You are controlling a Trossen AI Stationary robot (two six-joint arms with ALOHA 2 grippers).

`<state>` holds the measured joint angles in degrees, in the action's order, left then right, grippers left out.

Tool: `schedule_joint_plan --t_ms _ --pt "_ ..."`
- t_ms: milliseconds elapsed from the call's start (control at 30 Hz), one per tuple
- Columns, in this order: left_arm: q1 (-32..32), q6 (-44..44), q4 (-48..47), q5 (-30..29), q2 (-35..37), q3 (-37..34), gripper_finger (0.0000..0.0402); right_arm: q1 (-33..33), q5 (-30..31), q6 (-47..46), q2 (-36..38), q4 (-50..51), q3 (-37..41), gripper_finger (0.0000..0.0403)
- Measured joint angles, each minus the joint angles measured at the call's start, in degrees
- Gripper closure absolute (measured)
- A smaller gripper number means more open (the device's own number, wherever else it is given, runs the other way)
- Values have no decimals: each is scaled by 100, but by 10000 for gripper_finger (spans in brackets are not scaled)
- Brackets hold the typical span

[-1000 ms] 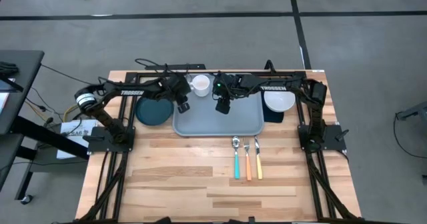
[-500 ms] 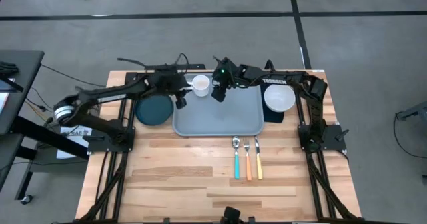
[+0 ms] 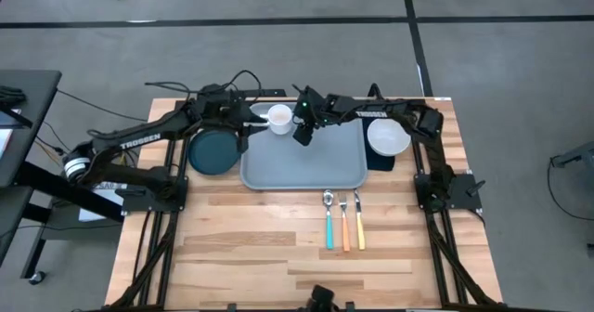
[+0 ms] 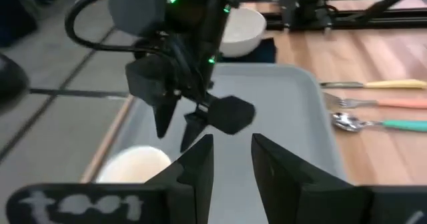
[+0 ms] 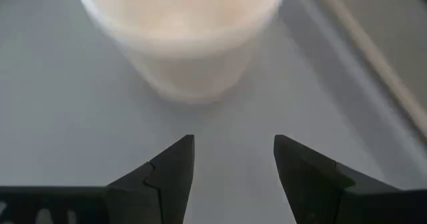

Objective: Set up tray
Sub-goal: Put the white mug on the gray tray

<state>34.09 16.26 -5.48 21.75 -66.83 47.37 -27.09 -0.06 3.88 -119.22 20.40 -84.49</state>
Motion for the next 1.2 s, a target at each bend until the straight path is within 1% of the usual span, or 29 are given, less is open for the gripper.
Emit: schedule_joint_plan --t_ms 67,300,433,600,733,1033,1200 --pt "2 -13 46 8 -39 1 310 4 10 1 -120 -57 -96 202" --pt "6 -72 18 3 -39 0 310 -54 153 7 -123 -116 -221 202" --pt "6 -67 15 2 -39 0 310 -81 142 7 -120 -443 -245 202" --pt "6 -38 16 3 -39 1 310 -64 -351 9 -120 -789 -240 202" --pt "6 -34 1 3 -39 1 310 -63 -600 -2 -120 -1044 -240 202" --pt "6 -25 -13 1 -41 0 310 -41 -857 -90 -120 -1580 -238 202" --pt "6 -25 -13 2 -41 -1 310 -26 -904 -92 -120 -1622 -238 202"
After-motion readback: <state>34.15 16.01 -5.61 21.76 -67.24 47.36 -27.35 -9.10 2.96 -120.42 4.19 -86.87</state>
